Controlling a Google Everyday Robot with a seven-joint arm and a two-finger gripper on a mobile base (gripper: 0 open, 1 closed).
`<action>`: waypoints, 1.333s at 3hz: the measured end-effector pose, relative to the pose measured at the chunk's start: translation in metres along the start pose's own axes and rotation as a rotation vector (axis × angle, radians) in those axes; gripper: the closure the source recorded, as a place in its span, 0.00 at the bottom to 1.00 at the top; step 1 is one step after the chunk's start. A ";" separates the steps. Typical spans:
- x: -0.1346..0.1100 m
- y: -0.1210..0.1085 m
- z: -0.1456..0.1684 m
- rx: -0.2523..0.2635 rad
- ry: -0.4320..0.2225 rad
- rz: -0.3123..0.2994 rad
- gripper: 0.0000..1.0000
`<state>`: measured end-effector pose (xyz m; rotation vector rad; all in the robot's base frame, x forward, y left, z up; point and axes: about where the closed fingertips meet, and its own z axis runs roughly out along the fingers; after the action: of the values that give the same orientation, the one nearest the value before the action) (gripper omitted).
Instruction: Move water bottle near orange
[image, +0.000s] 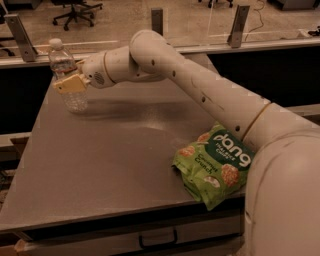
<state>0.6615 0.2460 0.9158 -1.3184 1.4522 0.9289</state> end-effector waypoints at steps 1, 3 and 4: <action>-0.005 -0.012 -0.062 0.132 -0.013 -0.025 0.88; -0.001 -0.020 -0.087 0.176 -0.010 -0.021 1.00; -0.007 -0.028 -0.100 0.208 0.006 -0.050 1.00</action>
Offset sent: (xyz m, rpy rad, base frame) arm 0.0019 -0.0535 0.0209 0.0102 -0.0570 -0.1084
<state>0.6741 0.1493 0.9514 -1.1983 1.4713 0.7208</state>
